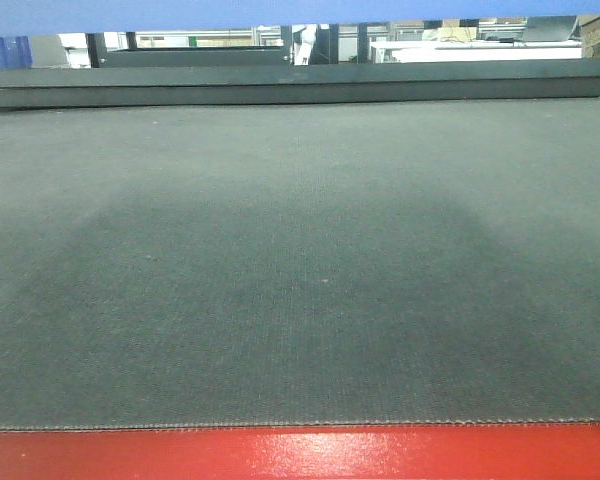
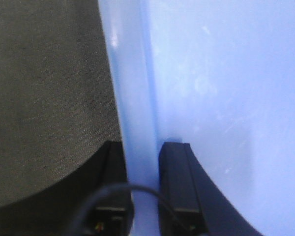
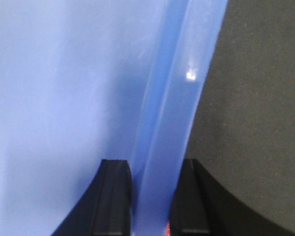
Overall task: Grab blue tray and place on right shelf
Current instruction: 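Drive the base away from the table toward the steel shelving rack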
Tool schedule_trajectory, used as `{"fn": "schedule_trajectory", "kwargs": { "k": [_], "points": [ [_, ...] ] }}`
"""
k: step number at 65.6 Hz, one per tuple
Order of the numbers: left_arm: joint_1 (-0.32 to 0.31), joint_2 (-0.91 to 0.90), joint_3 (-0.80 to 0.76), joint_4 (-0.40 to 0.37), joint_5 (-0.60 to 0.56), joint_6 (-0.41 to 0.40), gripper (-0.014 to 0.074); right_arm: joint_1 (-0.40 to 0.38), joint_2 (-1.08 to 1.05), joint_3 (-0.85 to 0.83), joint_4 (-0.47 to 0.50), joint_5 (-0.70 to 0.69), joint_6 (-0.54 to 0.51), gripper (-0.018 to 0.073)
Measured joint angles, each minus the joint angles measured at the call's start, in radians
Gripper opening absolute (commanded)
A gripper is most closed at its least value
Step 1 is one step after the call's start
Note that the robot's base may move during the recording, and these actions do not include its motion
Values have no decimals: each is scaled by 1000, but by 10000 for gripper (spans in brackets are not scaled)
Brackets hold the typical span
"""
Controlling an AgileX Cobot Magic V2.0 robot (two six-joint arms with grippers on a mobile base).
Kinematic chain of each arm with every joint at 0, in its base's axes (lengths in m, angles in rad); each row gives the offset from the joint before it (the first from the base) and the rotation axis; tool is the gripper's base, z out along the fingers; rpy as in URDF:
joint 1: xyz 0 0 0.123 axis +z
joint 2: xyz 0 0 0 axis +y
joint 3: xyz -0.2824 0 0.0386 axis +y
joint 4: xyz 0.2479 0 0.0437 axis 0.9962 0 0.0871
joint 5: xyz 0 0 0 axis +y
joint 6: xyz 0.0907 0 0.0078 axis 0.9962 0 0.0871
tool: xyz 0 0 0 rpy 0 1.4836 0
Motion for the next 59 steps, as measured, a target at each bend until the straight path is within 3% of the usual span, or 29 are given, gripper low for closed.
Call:
{"fn": "schedule_trajectory", "kwargs": {
  "k": [59],
  "points": [
    [0, -1, 0, 0, 7, 0, -48, 0, 8, 0, 0, 0, 0, 57]
  ]
}}
